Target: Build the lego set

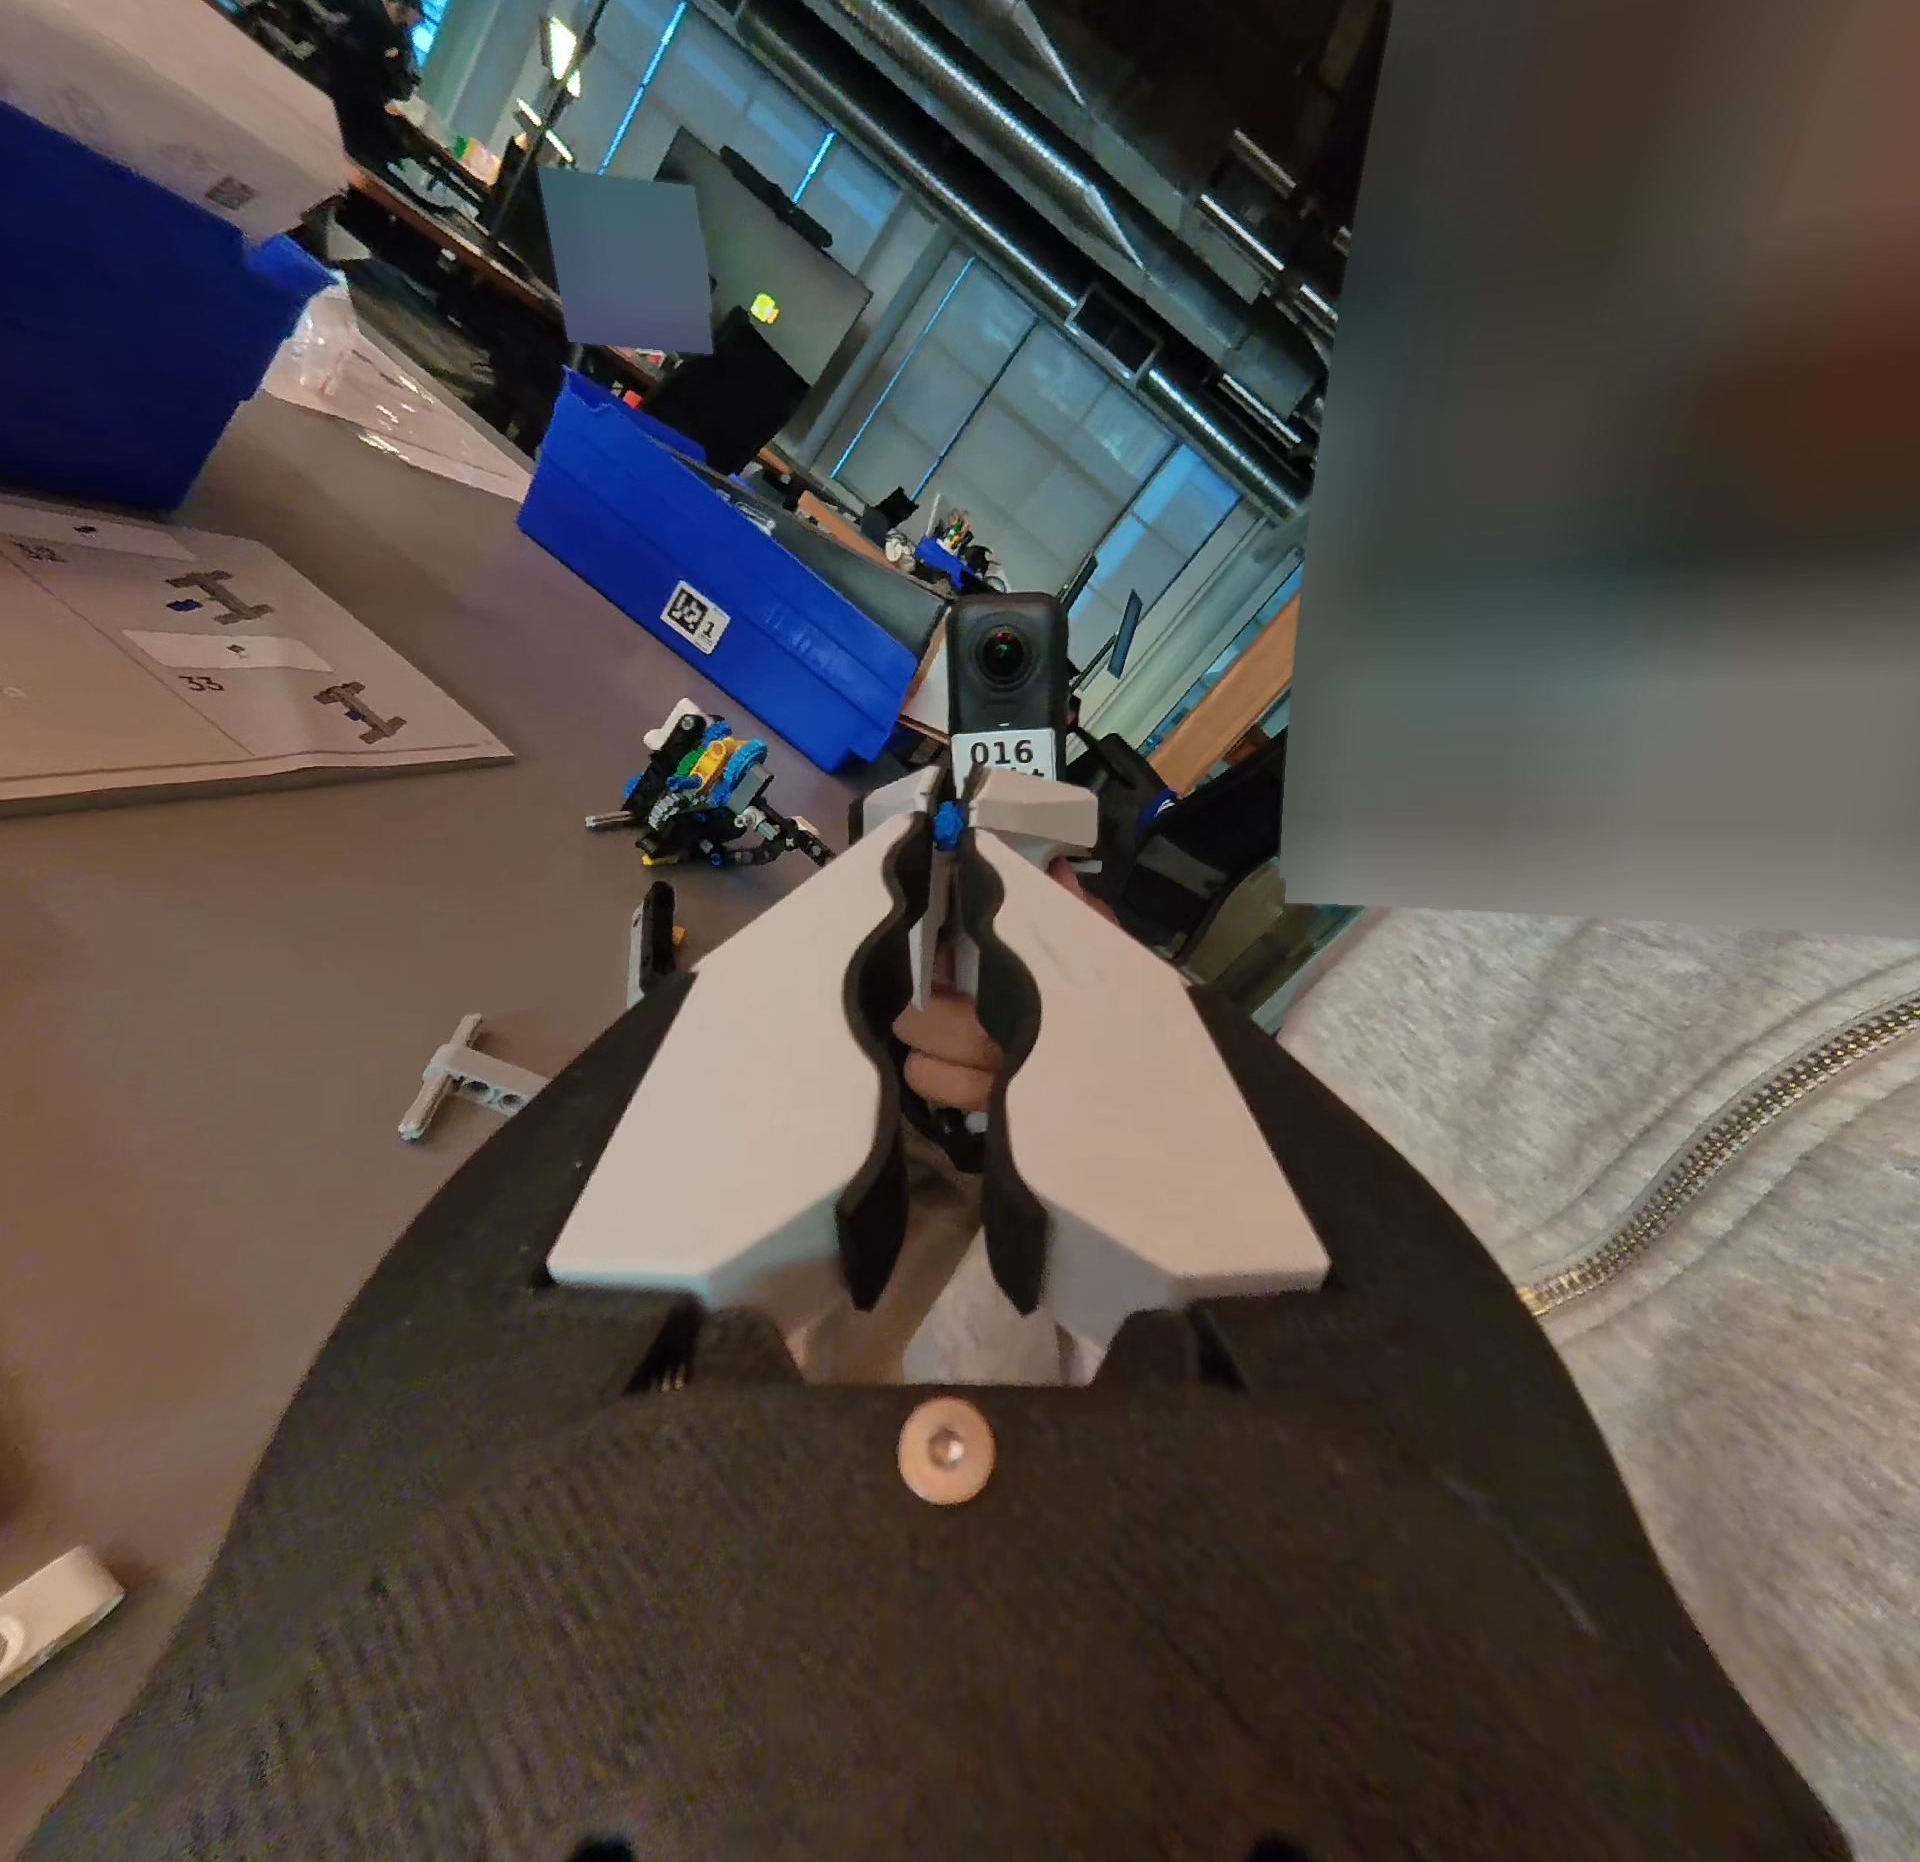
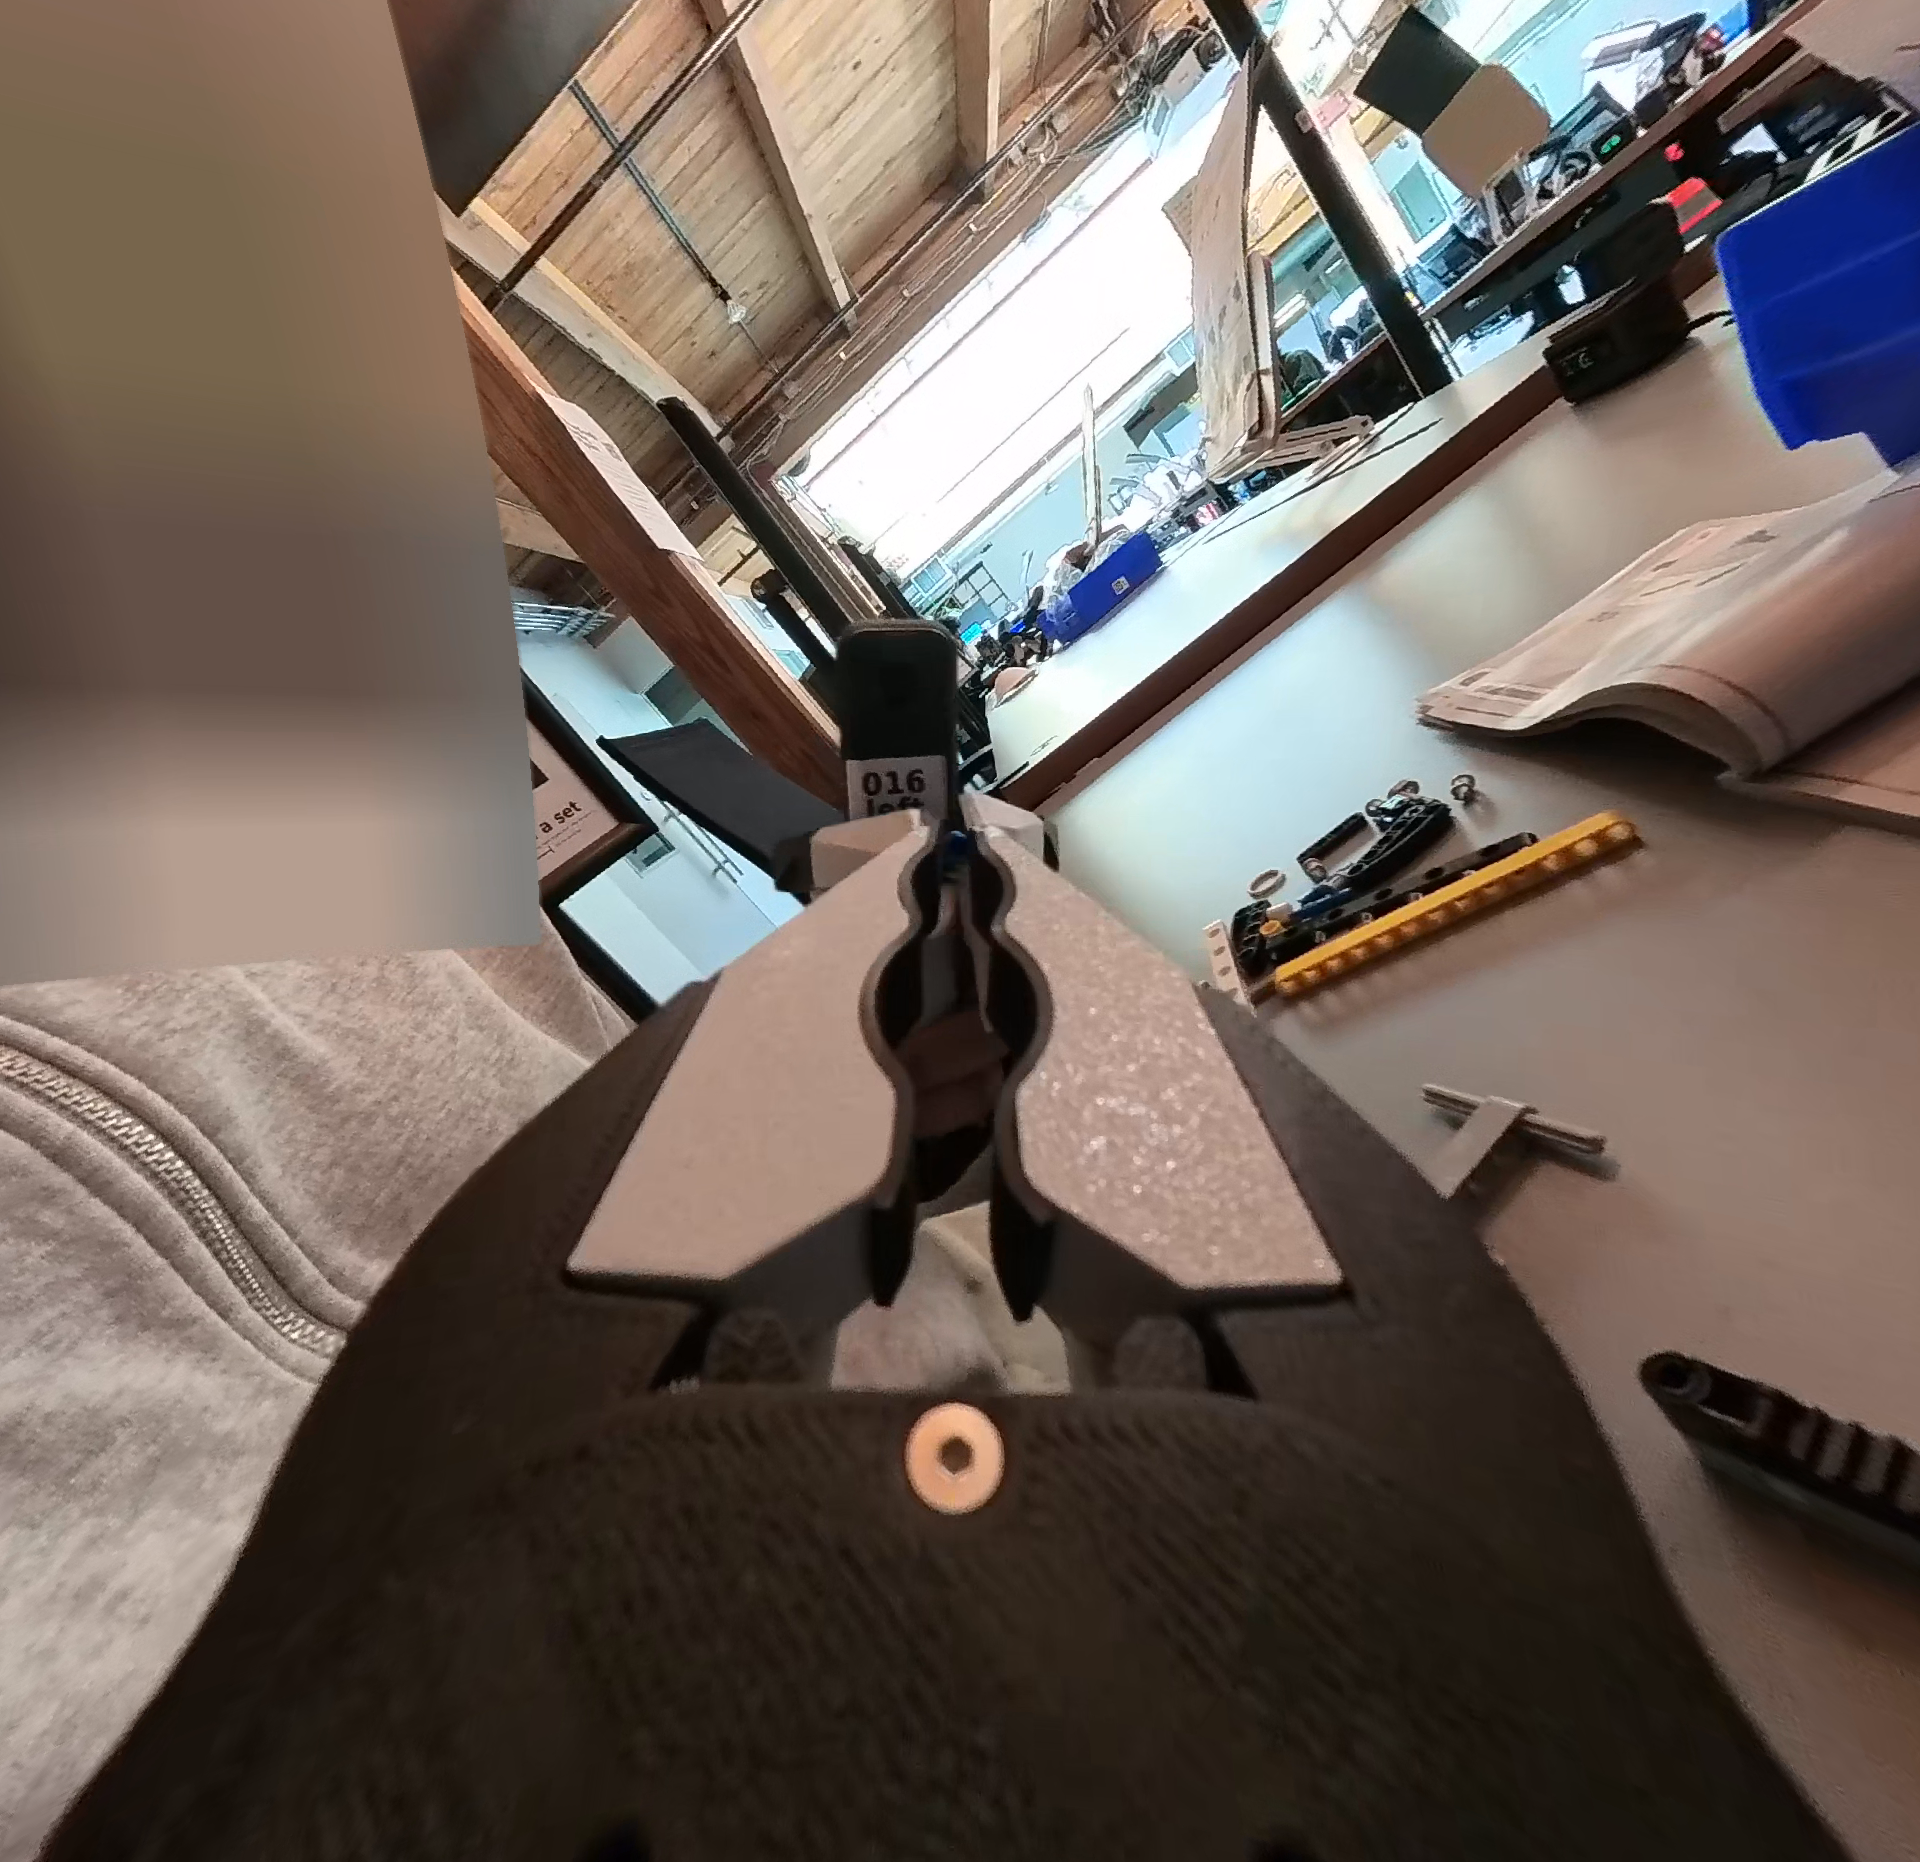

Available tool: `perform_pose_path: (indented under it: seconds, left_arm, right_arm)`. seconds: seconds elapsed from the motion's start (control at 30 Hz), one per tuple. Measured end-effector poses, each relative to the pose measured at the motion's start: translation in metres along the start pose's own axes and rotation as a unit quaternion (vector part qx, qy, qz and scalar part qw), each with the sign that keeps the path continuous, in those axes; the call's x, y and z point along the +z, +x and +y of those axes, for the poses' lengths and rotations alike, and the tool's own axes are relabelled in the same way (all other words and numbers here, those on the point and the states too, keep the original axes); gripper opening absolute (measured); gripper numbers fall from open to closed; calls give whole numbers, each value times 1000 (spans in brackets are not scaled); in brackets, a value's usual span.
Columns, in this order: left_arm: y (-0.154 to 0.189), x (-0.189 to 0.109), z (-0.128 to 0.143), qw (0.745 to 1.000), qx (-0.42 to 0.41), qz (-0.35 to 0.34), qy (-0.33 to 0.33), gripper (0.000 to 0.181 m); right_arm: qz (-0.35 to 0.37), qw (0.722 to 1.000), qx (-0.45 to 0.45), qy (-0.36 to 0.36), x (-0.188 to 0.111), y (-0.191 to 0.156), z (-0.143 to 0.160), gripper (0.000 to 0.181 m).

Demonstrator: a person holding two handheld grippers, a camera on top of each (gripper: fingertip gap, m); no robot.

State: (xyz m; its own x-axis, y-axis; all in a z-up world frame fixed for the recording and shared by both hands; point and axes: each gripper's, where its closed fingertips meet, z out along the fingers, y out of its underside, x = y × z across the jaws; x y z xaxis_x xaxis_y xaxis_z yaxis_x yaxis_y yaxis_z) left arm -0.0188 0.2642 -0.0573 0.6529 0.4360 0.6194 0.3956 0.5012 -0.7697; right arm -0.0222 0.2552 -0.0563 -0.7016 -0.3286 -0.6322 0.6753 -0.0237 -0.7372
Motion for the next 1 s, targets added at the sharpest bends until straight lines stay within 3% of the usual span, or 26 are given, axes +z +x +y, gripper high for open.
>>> perform_pose_path:
  seconds: [1.0]
  left_arm:
    - [0, -1, -2, 998, -43, 32, 14, 5]
  right_arm:
    - [-17, 1000, 6, 6, -2, -3, -2, 2]
